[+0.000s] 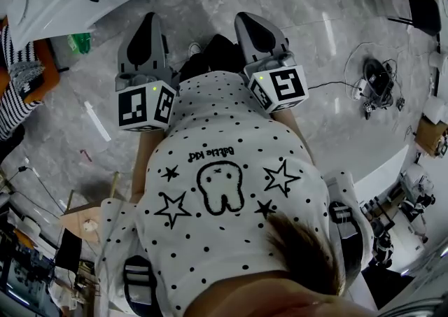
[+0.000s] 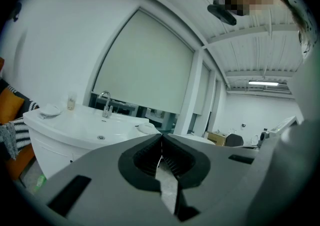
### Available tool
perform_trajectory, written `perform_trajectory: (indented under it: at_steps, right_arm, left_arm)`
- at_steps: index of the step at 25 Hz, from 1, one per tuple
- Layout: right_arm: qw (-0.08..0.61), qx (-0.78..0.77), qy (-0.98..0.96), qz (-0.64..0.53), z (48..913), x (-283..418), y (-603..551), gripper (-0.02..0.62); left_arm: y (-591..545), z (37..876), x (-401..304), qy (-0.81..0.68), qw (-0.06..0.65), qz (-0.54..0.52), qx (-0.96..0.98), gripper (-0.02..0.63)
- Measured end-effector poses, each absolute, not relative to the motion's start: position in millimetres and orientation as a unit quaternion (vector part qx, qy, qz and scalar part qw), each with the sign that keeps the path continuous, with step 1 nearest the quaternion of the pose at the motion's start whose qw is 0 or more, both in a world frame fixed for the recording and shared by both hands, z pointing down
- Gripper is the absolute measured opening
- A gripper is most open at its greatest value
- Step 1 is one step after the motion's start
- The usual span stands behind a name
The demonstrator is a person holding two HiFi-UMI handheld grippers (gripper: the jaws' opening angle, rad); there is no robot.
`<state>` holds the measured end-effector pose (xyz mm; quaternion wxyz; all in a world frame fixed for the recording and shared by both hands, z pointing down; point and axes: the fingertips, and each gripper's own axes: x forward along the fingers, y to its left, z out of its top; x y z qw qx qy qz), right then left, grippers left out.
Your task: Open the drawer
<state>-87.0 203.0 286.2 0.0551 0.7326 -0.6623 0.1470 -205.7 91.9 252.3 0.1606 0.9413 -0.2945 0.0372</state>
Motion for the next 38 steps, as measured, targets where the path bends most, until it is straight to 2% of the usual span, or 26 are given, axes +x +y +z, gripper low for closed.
perform_trajectory:
  at_steps: [38]
  right_arm:
    - [0.063, 0.641, -0.752, 0.14, 292.3, 44.4, 108.5, 0.014]
  left_arm:
    - [30.9, 238.8, -115.8, -0.421, 0.129, 0.02, 0.898, 0.005]
